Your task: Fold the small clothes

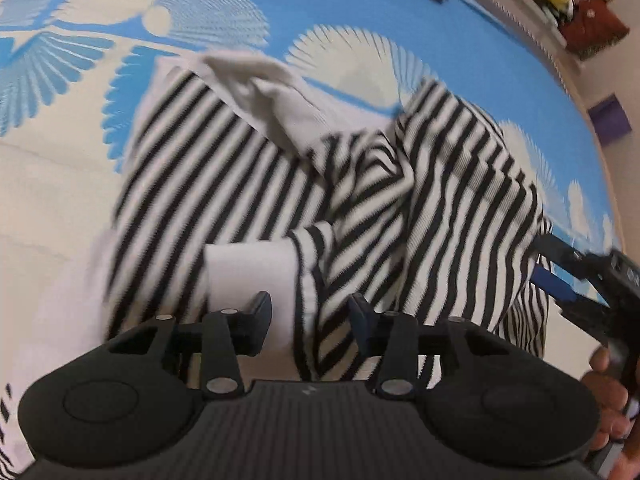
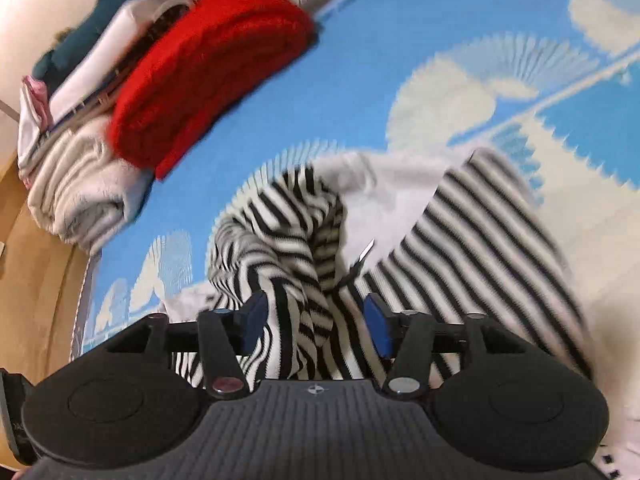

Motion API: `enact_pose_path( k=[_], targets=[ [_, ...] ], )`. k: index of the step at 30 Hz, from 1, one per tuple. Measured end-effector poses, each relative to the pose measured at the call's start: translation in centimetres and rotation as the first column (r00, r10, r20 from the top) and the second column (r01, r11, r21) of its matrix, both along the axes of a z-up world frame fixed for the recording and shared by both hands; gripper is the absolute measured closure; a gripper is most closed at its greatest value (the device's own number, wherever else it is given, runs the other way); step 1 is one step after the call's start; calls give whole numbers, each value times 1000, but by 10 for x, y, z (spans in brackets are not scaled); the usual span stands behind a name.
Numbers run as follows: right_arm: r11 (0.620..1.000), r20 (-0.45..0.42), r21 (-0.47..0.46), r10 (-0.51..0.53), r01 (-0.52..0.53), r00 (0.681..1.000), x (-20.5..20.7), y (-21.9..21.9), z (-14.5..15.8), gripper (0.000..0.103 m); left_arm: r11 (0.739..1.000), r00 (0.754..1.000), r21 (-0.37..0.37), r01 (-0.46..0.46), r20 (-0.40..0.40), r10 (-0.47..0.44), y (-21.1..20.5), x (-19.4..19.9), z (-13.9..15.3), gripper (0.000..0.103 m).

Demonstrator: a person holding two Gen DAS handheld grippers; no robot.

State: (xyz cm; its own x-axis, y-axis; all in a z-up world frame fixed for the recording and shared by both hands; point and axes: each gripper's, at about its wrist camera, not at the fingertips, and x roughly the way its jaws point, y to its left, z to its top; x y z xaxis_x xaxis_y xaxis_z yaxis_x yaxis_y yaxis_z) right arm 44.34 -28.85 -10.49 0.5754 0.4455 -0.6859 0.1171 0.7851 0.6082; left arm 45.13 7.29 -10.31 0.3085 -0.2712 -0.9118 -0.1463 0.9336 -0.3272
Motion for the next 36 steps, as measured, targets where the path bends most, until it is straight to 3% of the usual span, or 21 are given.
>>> enact_pose_path(
  k=[6, 7, 8, 9, 10, 13, 15, 17, 18, 19, 20, 22, 24, 25, 27, 28, 29, 30, 31, 32, 36],
  targets=[
    [997, -64, 74, 32, -27, 997, 19, 19, -22, 44, 1000, 1000, 26, 14, -11, -14, -9, 4, -10, 62],
    [996, -64, 80, 40, -35, 997, 21, 22, -23, 50, 999, 1000, 32, 19, -9, -19, -10, 5, -11, 67],
    [996, -63, 73, 47, -42, 997, 22, 26, -24, 59, 999, 1000, 42, 29, -6, -29, -12, 6, -10, 83],
    [997, -58, 60, 45, -42, 997, 23, 28, -24, 83, 997, 999, 64, 47, 2, -47, -14, 6, -10, 96],
    [998, -51, 46, 43, -40, 998, 24, 30, -22, 93, 996, 998, 69, 62, 14, -64, -15, 8, -9, 102],
    [999, 18, 33, 40, -41, 999, 19, 27, 3, 96, 999, 994, 42, 34, 107, -38, -7, 10, 10, 102],
    [999, 125, 20, 29, -32, 992, 11, 22, 37, 96, 999, 959, -48, -18, 282, 31, 9, 7, 46, 102],
    [1000, 253, 8, 26, -29, 967, -7, 15, 79, 96, 987, 886, -153, -55, 448, 119, 28, -3, 81, 102],
    [999, 330, -10, 41, -40, 943, -21, 13, 102, 97, 986, 839, -157, -60, 527, 134, 35, -10, 96, 102],
    [997, 395, -37, 74, -65, 916, -35, 14, 120, 97, 989, 813, -136, -60, 569, 127, 39, -15, 104, 102],
    [992, 446, -81, 126, -100, 886, -49, 16, 133, 97, 991, 809, -117, -63, 576, 120, 44, -17, 105, 102],
    [954, 425, -186, 295, -236, 856, -66, 27, 141, 93, 991, 881, -114, -70, 458, 115, 55, -13, 90, 101],
    [852, 186, -173, 521, -494, 833, -63, 41, 114, 93, 996, 982, -65, -53, 180, 64, 64, -4, 53, 97],
    [813, 73, -170, 574, -557, 815, -64, 45, 95, 93, 999, 998, -20, -36, 58, 37, 67, -4, 33, 95],
    [820, -63, -220, 529, -529, 846, -61, 40, 66, 92, 996, 996, 23, -86, 5, 86, 80, -9, 19, 92],
    [845, -97, -218, 479, -488, 873, -55, 33, 58, 91, 991, 991, 2, -131, 8, 131, 88, -9, 20, 90],
    [886, -110, -182, 412, -426, 904, -48, 20, 52, 89, 985, 986, -44, -165, 22, 166, 95, -9, 23, 79],
    [919, -101, -144, 355, -367, 929, -42, 9, 49, 74, 975, 979, -98, -197, 35, 201, 101, -9, 26, 64],
    [948, -83, -101, 295, -302, 952, -36, -2, 46, 53, 966, 974, -135, -220, 29, 225, 103, -10, 28, 59],
    [967, -78, -72, 240, -246, 968, -30, -10, 43, 46, 957, 971, -169, -235, 2, 239, 102, -9, 25, 53],
    [997, -130, -17, 70, -73, 989, -8, -20, 18, 42, 939, 974, -261, -225, -100, 205, 77, 2, 8, 50]
  ],
)
